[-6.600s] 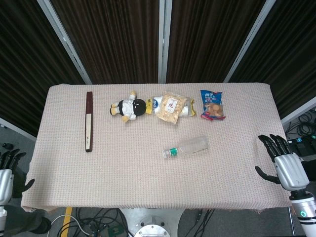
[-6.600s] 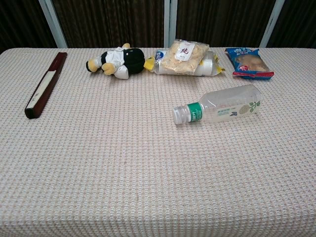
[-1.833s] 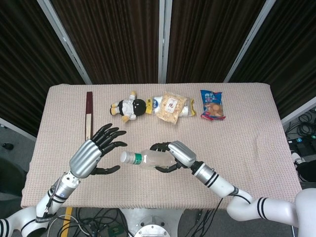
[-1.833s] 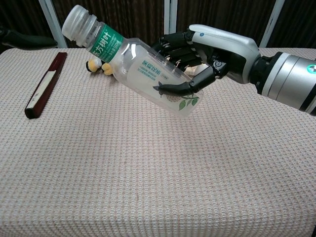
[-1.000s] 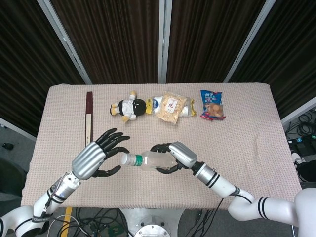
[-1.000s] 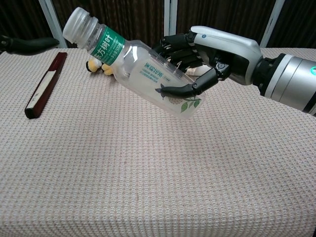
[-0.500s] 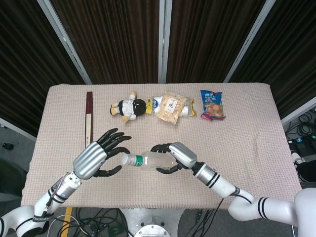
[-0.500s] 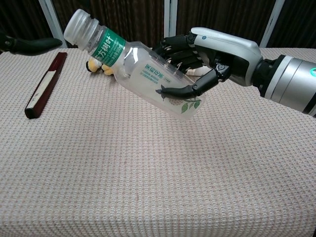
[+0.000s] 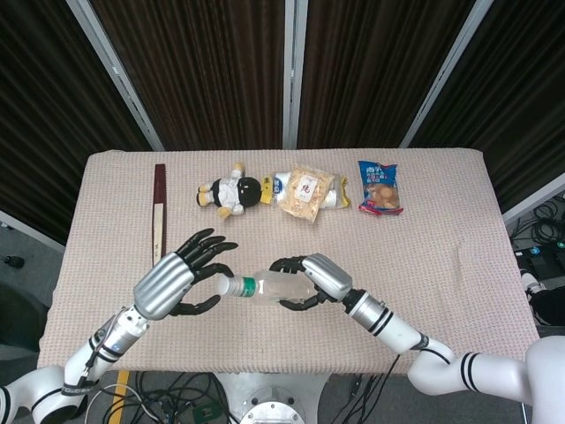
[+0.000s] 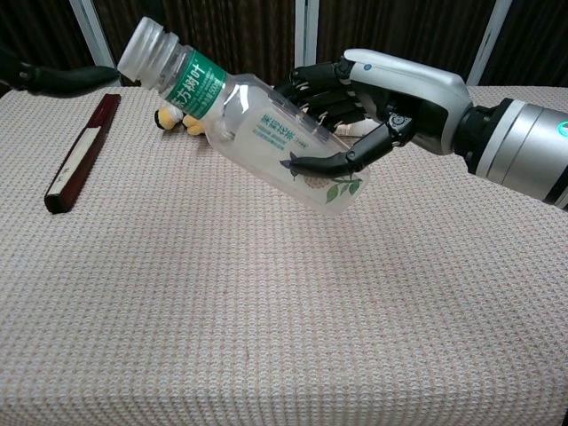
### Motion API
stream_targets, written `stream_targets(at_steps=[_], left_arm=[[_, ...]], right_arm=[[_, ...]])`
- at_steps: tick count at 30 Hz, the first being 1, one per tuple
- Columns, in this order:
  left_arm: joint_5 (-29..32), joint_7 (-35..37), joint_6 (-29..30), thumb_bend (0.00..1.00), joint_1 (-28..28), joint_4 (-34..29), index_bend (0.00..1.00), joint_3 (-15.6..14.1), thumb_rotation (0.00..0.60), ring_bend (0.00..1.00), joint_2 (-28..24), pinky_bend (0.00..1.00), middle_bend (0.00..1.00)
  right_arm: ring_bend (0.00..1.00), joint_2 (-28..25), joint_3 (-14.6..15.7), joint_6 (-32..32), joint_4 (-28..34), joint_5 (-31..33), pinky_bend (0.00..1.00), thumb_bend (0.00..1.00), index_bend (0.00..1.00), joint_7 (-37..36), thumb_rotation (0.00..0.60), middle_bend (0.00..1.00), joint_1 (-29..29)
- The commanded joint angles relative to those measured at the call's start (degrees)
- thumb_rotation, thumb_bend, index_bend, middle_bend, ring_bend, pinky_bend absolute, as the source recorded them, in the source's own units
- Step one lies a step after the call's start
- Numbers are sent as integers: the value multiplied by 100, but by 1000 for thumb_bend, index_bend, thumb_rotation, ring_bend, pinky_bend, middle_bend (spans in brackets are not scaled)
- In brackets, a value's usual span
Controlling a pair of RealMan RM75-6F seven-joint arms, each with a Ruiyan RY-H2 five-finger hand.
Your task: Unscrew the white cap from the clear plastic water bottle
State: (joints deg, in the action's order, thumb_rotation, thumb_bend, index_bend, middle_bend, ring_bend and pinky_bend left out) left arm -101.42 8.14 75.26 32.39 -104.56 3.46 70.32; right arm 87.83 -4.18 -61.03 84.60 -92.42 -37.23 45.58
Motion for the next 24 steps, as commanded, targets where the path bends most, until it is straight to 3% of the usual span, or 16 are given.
stream_targets(at_steps=[1,18,24], left_arm=[[14,11,6,323,5,1,387,11,600,70,21,43,106],[74,-1,178,335,-99,75,412,9,600,70,-39,44,106],[752,-520,78,336,-314,471,409,51,600,70,-11,44,106]], right_arm=[[416,9,-8,4,-4,7,550,404,655,-5,600,551,7],[417,-184,40,46,4,28,550,404,655,157,600,551,-19],[421,-634,92,116,73,197,550,404,654,602,600,551,-151]])
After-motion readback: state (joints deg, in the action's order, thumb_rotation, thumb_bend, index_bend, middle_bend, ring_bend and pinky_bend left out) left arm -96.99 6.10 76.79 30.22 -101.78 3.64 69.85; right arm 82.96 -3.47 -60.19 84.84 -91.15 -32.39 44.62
